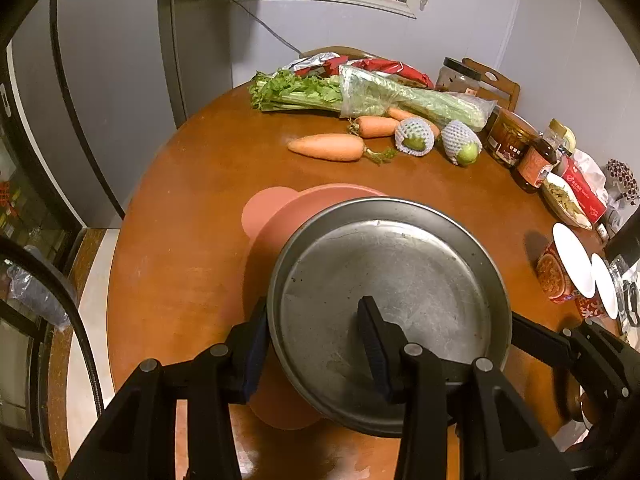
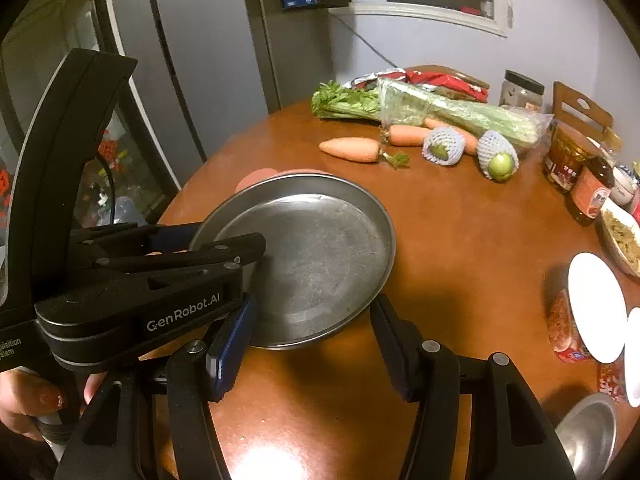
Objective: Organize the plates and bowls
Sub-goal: 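Lower the grey pan onto the salmon-pink plate stack with the left tool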
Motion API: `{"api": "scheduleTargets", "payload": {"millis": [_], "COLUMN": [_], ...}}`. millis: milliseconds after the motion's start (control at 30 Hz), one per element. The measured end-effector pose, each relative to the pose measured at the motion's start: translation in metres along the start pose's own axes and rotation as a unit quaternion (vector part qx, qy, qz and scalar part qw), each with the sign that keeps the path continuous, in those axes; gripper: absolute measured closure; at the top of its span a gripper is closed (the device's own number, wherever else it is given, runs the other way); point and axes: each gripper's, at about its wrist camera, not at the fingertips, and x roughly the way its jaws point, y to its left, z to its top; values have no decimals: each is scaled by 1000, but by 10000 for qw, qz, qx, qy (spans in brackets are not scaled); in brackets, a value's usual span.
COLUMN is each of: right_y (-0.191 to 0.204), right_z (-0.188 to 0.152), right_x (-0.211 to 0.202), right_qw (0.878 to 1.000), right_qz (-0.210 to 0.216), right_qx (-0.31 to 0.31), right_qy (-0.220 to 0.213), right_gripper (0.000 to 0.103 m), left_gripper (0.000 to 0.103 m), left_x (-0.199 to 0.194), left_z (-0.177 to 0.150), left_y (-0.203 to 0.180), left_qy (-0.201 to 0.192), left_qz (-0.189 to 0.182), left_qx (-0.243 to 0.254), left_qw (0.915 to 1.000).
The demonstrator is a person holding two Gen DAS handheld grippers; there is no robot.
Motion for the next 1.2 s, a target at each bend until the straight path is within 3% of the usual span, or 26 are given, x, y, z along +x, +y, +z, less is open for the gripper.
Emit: {"api": "scheduleTargets", "payload": {"millis": [567, 1200], "right_y": [10, 5], "right_z": [7, 7], "right_x": [19, 16], "right_qw": [9995, 9994], "right_qz": [-28, -156], "right_qx": [-299, -307], "right_qy": [-25, -71], "right_gripper": [42, 42], "left_gripper": [59, 59], "left_x": [10, 11], "left_z": [3, 4], "left_y": [12, 6], "left_qy": [-19, 54], "left_qz": [238, 241], "left_qx": [-162, -98], "left_qw": [9996, 9996]}}
